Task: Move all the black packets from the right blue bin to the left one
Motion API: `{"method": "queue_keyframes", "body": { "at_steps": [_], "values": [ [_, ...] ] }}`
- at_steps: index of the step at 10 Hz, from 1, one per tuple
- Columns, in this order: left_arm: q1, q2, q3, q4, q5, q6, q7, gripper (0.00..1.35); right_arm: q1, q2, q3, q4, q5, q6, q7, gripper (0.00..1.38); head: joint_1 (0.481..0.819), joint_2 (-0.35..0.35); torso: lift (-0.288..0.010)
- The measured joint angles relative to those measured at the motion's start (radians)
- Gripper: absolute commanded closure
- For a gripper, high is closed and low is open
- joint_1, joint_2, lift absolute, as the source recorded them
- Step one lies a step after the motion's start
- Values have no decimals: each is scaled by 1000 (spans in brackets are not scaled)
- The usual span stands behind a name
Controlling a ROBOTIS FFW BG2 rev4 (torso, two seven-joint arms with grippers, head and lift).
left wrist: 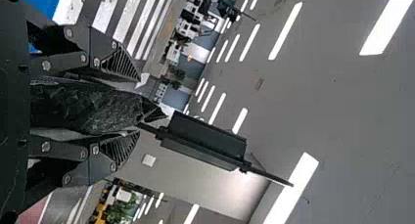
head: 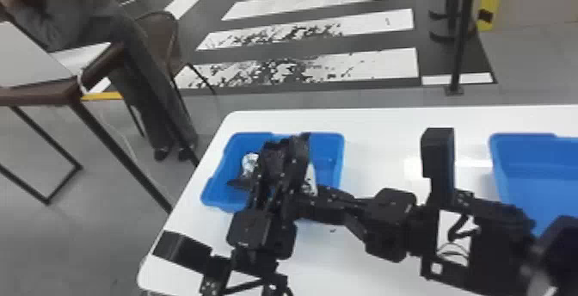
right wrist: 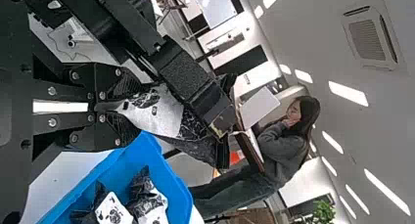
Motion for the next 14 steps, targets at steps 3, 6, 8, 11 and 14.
{"method": "queue_keyframes", "body": {
  "at_steps": [3, 6, 8, 11, 14],
  "values": [
    [-4, -1, 9, -1, -18, 33, -11, 1207, 7, 1, -11, 8, -17, -20, 0, 1050, 695, 350, -140],
    [-30, 2, 20, 2, -54, 42, -7, 1207, 28, 5, -46, 16, -43, -71, 4, 56, 695, 350, -140],
    [-120, 1, 60, 102, -140, 7, 16, 1207, 102, 11, -144, 4, -30, -81, 11, 163, 695, 350, -140],
    [-337, -8, 164, 365, -316, -140, 94, 1207, 204, 19, -317, -46, 2, -79, 21, 193, 695, 350, -140],
    [-411, -16, 248, 476, -461, -190, 132, 1124, 241, 23, -410, -73, 13, -71, 25, 193, 679, 350, -140]
  ]
}}
